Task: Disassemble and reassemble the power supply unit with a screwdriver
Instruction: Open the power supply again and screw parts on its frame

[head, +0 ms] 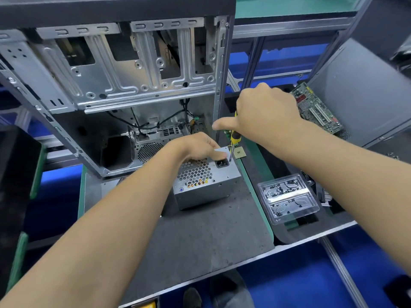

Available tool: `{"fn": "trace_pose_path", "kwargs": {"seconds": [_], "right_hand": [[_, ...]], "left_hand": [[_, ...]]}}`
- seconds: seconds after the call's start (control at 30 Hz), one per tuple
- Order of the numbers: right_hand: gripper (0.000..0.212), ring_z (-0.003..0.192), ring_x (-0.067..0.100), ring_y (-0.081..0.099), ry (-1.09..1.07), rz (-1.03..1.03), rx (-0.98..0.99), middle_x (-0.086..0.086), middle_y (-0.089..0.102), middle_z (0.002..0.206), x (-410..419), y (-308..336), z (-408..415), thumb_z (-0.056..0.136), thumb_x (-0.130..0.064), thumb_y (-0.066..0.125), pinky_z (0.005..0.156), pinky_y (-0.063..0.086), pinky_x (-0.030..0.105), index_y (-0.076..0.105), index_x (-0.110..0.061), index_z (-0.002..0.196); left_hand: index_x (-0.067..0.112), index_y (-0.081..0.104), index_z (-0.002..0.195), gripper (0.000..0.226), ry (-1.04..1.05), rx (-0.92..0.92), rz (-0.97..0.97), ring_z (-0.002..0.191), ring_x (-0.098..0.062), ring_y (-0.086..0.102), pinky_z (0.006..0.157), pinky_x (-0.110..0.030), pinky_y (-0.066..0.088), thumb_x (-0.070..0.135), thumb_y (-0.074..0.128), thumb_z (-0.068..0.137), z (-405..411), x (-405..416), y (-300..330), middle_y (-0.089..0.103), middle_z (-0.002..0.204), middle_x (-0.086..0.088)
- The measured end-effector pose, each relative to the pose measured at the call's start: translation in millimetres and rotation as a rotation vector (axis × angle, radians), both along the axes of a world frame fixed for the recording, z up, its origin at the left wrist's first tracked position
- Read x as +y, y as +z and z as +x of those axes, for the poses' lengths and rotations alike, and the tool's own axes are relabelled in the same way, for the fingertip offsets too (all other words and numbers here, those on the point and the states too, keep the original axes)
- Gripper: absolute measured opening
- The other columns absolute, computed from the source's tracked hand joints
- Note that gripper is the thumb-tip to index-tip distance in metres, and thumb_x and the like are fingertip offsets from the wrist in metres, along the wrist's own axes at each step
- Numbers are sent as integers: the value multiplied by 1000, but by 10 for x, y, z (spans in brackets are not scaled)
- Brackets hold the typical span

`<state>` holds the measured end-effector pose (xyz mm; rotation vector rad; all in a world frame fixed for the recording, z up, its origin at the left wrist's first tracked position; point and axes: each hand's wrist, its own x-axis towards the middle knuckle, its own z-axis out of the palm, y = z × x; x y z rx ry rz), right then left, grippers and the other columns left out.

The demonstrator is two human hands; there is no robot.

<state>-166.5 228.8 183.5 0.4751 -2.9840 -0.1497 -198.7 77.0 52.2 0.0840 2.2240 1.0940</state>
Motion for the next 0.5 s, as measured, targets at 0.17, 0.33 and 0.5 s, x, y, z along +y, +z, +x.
{"fn": "trace_pose_path", "kwargs": {"seconds": [0.17, 0.33, 0.5], "right_hand": [[73, 68, 30, 47, -93, -118, -58, 5, 34, 67, 262, 36, 84, 82, -83, 39, 54, 33, 33, 44, -12, 63], [56, 66, 19, 67, -273, -677, -57, 3, 64, 49, 922, 19, 122, 84, -65, 61, 68, 53, 25, 69, -12, 67], [28, 51, 6, 59, -506, -1392, -342, 7, 65, 72, 1273, -588, 408, 90, -21, 71, 50, 49, 18, 64, 3, 101]], "left_hand": [[30, 77, 75, 18, 7, 41, -21, 72, -15, 53, 66, -27, 41, 44, 76, 85, 72, 23, 68, 66, 68, 14], [15, 76, 88, 20, 12, 128, 0, 55, -13, 46, 51, -22, 37, 34, 76, 87, 350, 101, 176, 64, 67, 2], [15, 69, 80, 24, -15, 384, -107, 61, -13, 53, 51, -25, 41, 37, 79, 83, 732, 214, 283, 62, 70, -6]]}}
